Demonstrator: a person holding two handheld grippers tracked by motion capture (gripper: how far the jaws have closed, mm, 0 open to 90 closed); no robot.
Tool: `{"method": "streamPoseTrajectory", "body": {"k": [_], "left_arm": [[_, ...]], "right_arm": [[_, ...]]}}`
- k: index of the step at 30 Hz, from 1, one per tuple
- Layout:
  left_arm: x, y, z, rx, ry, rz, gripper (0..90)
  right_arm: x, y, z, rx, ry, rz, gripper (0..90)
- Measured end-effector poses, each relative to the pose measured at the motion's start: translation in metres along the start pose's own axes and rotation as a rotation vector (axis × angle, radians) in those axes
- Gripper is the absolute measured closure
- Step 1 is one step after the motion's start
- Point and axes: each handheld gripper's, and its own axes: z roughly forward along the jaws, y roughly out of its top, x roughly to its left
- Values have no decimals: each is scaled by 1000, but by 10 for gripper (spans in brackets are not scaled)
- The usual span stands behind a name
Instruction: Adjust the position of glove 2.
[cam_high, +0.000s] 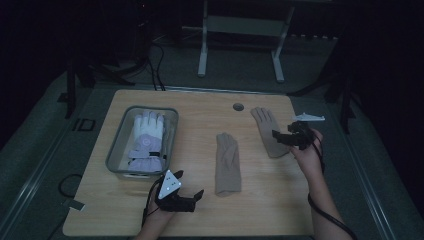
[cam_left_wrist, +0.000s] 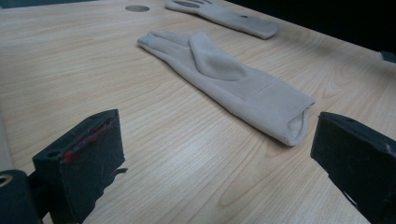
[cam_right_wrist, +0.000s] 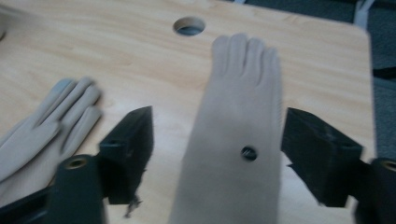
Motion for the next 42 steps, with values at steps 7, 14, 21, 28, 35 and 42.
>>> {"method": "streamPoseTrajectory", "body": {"k": [7,14,21,28,35,42], "left_arm": [[1,0,-1,-4,-3,-6,28],[1,0,0,-3,-7,-9,28],[1,0,-1,-5,-9,-11,28],[1,2,-2,-15,-8,6,28],[0,2,-2,-22,-3,4,29],[0,1,-3,-19,-12,-4,28]], "right_arm": [[-11,13,21,35,-12,-21,268],[-20,14,42,28,4,-35,321],[-28,14,63,76,-28,-6,330],[-30,12,89,126,-43,-11,348],[-26,10,105,146,-53,-40,370],[-27,0,114,178,-49,7,539]]}}
